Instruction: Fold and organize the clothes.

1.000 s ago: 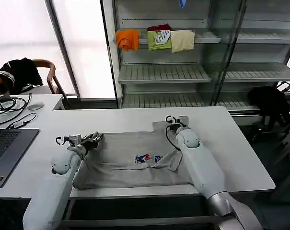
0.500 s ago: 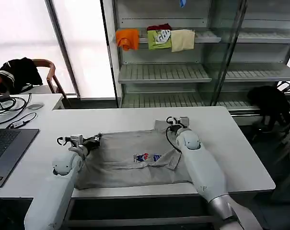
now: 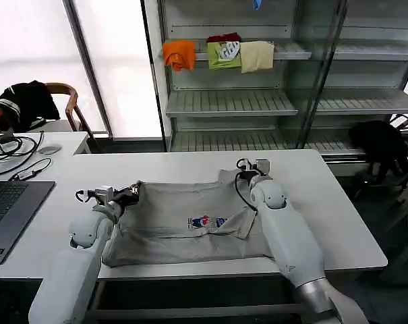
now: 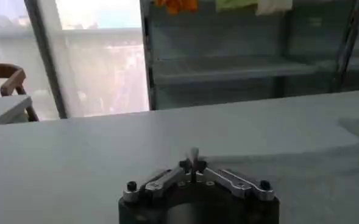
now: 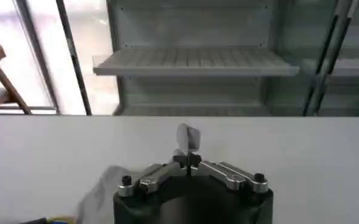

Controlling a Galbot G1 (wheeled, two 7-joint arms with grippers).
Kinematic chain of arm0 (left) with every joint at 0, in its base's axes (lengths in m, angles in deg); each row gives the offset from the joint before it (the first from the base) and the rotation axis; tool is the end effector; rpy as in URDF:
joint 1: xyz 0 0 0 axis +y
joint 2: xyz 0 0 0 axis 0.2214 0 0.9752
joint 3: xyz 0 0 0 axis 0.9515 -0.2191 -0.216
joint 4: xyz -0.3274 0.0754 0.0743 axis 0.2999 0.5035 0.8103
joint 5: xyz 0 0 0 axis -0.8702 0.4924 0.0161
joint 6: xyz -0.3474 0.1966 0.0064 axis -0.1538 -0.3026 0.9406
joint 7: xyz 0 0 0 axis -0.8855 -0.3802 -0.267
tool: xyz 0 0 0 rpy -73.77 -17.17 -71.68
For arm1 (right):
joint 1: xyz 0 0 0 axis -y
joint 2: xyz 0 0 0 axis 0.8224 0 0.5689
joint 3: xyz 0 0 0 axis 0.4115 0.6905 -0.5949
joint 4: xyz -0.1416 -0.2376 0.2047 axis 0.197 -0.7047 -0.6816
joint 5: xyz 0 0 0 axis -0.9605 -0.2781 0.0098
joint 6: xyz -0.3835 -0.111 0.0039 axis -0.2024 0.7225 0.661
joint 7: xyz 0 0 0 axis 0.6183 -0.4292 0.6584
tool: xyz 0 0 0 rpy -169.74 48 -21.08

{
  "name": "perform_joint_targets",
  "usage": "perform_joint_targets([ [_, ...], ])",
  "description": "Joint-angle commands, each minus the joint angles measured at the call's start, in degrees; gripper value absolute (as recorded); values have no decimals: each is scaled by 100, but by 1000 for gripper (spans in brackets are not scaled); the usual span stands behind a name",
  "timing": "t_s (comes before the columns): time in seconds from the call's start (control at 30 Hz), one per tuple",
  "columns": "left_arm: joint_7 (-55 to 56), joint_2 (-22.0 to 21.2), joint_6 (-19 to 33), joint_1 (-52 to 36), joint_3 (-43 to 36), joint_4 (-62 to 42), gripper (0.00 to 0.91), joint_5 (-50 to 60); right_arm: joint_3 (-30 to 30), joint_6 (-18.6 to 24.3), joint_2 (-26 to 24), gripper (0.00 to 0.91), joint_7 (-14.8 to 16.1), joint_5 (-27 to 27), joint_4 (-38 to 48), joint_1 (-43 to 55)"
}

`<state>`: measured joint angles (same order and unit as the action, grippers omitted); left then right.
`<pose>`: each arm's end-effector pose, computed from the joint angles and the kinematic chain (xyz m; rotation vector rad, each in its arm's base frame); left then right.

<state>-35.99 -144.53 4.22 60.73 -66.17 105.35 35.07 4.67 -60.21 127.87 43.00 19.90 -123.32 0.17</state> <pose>0.4825 0.1000 -0.2398 -0.2215 -2.7493 -0.0792 0.5751 0.0417 -0.2018 0.1437 -2.7630 0.0052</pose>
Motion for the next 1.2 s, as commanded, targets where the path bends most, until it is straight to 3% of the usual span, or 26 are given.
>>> perform_joint_targets([
  [0.03, -8, 74, 34, 212, 73, 439, 20, -6, -44, -37, -83, 0, -22, 40, -979, -276],
  [0.6, -67, 394, 64, 1134, 359, 1305, 20, 14, -168, -81, -411, 0, -177, 210, -2474, -1615],
  [1.2, -99, 408, 44, 2242, 721, 2073, 20, 182, -552, -82, -581, 0, -356, 57, -4007, -3379],
])
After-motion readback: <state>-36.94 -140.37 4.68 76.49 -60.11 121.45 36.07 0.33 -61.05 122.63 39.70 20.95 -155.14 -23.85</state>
